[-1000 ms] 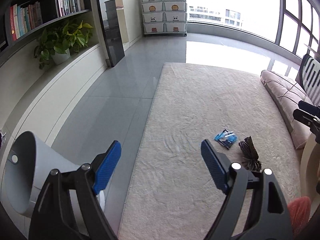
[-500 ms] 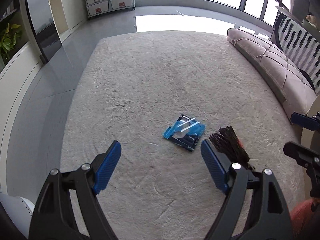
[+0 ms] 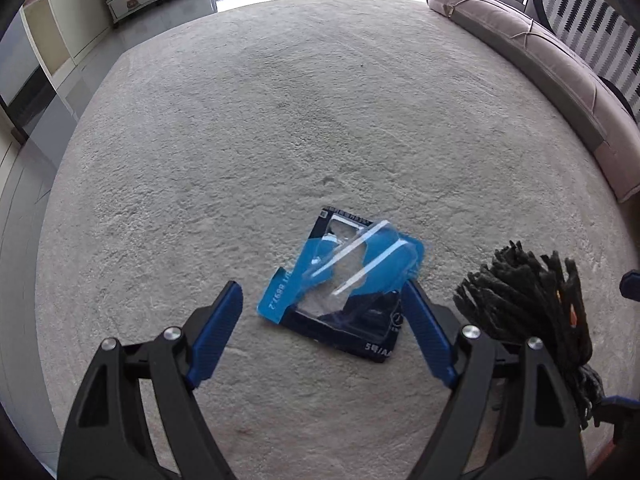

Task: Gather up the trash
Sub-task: 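Grasp the blue plastic packaging with the left tool while the right tool grasps the dark bundle, then carry the packaging and dark bundle over the bin and release both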

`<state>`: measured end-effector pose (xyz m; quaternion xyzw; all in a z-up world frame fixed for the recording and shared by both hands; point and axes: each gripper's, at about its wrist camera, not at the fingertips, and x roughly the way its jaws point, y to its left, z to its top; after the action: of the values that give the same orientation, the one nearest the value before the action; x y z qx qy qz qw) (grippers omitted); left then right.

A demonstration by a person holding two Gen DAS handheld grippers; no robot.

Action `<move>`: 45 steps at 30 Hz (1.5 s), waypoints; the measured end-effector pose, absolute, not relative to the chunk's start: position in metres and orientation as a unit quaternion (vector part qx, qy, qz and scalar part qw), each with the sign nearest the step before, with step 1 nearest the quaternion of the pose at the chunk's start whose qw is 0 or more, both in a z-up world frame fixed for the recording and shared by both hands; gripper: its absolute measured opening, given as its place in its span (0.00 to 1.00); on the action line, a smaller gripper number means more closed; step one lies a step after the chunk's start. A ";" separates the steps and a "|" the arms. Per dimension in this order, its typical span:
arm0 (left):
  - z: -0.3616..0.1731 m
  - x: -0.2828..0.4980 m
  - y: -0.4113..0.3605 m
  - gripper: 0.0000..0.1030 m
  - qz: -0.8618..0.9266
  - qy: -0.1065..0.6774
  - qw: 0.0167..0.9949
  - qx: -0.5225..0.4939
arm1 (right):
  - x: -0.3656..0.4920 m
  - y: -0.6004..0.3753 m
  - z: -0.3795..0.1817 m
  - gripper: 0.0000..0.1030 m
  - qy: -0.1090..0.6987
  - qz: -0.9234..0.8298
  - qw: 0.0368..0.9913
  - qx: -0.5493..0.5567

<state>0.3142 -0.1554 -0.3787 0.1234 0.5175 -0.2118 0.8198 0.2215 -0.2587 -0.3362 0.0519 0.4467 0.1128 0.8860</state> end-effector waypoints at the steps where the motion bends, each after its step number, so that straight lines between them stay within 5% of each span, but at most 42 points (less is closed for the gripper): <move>1: -0.381 0.316 -0.155 0.78 -0.216 0.521 0.818 0.117 | 0.223 -0.257 -0.339 0.63 0.449 0.113 0.885 0.052; 10: -0.382 0.314 -0.155 0.71 -0.232 0.515 0.818 0.110 | 0.232 -0.249 -0.370 0.59 0.498 0.103 0.861 0.021; 15: -0.382 0.310 -0.162 0.69 -0.225 0.506 0.822 0.130 | 0.237 -0.257 -0.382 0.31 0.529 0.101 0.842 0.033; 17: -0.381 0.308 -0.164 0.53 -0.233 0.512 0.817 0.127 | 0.238 -0.258 -0.386 0.23 0.539 0.097 0.836 0.031; 20: -0.378 0.303 -0.169 0.53 -0.227 0.505 0.819 0.149 | 0.236 -0.262 -0.383 0.16 0.533 0.096 0.840 0.044; 32: -0.317 0.277 -0.126 0.52 -0.207 0.477 0.848 0.103 | 0.228 -0.278 -0.364 0.14 0.490 0.094 0.861 0.096; 45: -0.180 0.153 0.032 0.53 -0.118 0.416 0.901 0.030 | 0.176 -0.202 -0.269 0.14 0.424 0.196 0.880 0.088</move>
<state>0.1528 0.0322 -0.1797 0.0296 0.4157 -0.1177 0.9013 0.1762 -0.2022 -0.2694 0.0880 0.4238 0.1960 0.8799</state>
